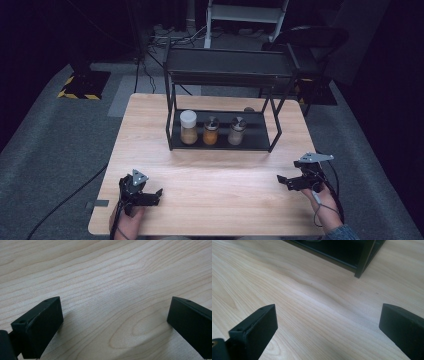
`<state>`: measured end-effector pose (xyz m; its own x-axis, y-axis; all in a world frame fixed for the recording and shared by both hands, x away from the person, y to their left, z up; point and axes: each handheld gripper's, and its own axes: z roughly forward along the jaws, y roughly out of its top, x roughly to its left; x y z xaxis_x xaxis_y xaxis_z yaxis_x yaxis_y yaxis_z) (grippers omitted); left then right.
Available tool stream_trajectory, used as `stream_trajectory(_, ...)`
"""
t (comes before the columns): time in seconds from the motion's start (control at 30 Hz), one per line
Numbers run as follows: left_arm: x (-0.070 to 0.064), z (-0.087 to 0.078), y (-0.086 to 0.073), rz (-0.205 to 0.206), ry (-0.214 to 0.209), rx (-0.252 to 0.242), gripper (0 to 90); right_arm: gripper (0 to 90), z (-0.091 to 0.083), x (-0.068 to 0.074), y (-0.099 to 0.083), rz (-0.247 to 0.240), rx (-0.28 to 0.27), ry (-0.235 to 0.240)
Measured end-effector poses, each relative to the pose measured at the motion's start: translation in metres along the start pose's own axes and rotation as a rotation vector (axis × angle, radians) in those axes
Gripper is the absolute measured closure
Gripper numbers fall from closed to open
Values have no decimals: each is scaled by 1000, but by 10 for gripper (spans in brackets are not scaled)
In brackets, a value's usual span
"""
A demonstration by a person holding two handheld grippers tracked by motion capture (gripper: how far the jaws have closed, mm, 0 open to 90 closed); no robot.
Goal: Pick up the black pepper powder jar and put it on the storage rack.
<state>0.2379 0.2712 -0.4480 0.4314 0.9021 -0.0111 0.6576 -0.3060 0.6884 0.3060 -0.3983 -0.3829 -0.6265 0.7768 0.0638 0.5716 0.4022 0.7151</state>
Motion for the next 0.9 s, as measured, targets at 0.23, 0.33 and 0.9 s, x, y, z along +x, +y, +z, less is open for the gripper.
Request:
stream_trajectory(0.23,0,0,0,-5,4,2,2,19,11,-2,-18,6,-6,2)
stream_trajectory(0.33,-1,0,0,-6,5,1,2,19,16,-3,-25,10,-5,2)
stream_trajectory(0.9,-1,0,0,-8,7,1,2,11,35,5,-53,-9,11,-45)
